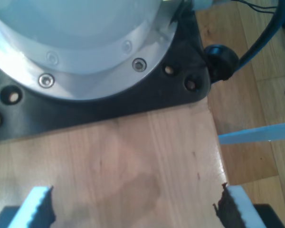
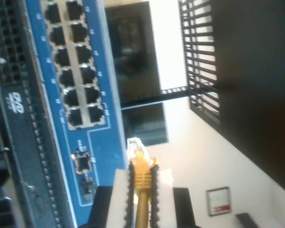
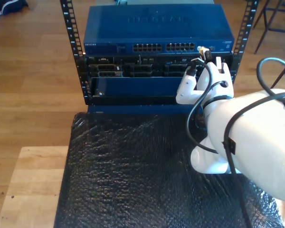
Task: Grab the cable and plug it in
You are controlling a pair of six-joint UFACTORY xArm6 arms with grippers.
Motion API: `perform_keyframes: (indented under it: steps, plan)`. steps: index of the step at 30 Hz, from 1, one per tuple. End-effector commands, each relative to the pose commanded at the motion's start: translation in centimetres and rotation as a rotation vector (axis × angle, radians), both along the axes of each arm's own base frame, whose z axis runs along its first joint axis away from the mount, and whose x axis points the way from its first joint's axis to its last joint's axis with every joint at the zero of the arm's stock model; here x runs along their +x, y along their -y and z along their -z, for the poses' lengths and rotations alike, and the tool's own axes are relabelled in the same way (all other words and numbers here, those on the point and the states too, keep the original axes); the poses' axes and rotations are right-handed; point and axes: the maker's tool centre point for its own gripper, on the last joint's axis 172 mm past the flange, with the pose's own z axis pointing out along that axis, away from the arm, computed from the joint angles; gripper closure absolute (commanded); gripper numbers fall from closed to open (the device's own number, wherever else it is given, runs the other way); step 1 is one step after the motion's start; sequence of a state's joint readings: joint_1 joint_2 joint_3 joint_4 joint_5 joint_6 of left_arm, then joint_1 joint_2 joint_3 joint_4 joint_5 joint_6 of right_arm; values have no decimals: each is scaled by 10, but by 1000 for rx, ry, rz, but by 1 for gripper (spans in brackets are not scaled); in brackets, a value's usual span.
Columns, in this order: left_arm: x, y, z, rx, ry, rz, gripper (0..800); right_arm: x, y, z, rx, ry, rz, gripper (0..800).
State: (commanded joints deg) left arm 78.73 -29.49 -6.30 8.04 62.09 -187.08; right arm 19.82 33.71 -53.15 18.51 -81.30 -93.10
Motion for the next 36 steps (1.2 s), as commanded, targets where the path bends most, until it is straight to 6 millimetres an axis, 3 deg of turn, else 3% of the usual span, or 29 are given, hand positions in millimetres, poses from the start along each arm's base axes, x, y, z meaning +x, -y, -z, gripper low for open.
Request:
perform_keyframes:
  steps: [4, 24, 36]
  plan:
    - [0, 0, 0, 0, 0, 0, 0, 4, 2, -5, -4, 18, 21, 800]
    - [0, 0, 0, 0, 0, 0, 0, 3, -12, 6, 9, 8, 86, 800]
    - [0, 0, 0, 0, 0, 0, 0, 7, -11, 11, 24, 8, 108, 800]
